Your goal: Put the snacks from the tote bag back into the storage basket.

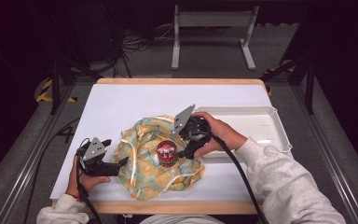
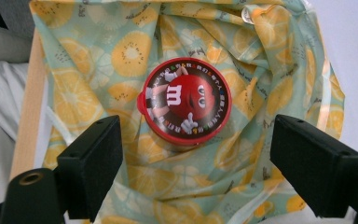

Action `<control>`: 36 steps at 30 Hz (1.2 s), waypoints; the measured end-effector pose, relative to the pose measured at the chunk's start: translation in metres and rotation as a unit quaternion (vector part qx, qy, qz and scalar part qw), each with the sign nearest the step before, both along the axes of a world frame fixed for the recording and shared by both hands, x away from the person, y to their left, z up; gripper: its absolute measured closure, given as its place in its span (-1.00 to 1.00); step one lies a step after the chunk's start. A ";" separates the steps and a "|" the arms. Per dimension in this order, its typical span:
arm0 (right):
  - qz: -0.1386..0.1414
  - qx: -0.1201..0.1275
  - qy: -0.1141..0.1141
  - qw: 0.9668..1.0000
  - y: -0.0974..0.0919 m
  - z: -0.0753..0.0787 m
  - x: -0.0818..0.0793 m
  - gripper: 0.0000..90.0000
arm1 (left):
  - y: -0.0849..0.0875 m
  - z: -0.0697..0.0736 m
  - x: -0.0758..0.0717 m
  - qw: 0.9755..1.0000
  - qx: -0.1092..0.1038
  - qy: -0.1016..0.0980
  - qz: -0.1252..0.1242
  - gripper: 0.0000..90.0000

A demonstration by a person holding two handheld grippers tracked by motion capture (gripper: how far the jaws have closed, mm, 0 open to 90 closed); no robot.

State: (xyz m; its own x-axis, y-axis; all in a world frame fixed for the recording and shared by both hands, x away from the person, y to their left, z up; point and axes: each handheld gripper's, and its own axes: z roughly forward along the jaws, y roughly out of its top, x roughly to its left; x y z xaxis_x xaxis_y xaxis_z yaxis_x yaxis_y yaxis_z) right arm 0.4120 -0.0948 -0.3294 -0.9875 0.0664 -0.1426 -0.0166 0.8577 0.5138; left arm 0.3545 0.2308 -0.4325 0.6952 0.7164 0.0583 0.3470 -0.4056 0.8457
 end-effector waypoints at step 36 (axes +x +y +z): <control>-0.020 -0.096 0.028 0.995 0.051 -0.036 0.006 -0.65 | 0.006 -0.006 -0.002 1.000 0.008 0.007 0.011 -0.87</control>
State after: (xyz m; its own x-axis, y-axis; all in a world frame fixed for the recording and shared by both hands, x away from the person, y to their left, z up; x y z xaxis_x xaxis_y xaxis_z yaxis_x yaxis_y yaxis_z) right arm 0.4175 -0.0440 -0.3654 -0.9914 0.0835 -0.1007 0.0446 0.9392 0.3404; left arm 0.3527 0.2364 -0.4387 0.6808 0.7300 0.0602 0.3675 -0.4115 0.8340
